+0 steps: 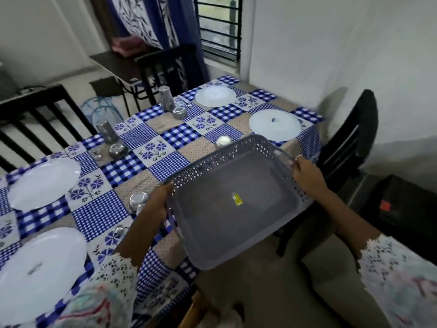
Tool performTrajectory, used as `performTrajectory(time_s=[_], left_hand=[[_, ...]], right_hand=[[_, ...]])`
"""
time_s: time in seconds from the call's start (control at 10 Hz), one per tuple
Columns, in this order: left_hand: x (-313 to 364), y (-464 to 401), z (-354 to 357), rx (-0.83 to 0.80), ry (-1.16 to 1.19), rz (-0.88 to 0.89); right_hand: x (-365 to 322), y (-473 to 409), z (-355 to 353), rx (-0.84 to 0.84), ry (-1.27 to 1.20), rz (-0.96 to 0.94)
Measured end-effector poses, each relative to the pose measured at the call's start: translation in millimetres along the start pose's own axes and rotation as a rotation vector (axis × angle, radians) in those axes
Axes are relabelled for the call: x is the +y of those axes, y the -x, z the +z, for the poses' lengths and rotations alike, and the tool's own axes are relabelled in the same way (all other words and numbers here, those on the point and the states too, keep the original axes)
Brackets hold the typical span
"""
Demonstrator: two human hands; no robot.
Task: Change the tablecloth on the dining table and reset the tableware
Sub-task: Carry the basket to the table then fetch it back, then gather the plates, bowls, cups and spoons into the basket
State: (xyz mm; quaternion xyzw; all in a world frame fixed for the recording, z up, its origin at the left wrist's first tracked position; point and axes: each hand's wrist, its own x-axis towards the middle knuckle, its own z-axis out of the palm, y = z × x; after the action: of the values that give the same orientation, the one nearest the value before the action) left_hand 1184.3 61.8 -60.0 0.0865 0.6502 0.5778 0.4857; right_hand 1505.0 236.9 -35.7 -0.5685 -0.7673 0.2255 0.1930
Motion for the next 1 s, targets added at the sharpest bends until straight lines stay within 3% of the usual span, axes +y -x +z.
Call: performTrajectory(time_s=[0.3,0.6,0.7,0.9,1.0], left_hand=[[43,-79,-5,0.230,0.194,-0.035],[59,-110,-27,0.586,0.409,0.049],[54,-131,-45,0.654,0.469,0.059],[76,-142,-8,0.699,0.536,0.069],[29,-214,-36,0.656,0.738,-0.037]], right_hand=[[-63,-176,33,-0.177,0.059,-0.253],[-154,-274,89,-0.309,-0.010,-0.366],[-180,-286,107,-0.299,-0.029,-0.382],[-221,-278,167,-0.450,-0.090,-0.331],[-223,-269,192,-0.489,0.006,-0.325]])
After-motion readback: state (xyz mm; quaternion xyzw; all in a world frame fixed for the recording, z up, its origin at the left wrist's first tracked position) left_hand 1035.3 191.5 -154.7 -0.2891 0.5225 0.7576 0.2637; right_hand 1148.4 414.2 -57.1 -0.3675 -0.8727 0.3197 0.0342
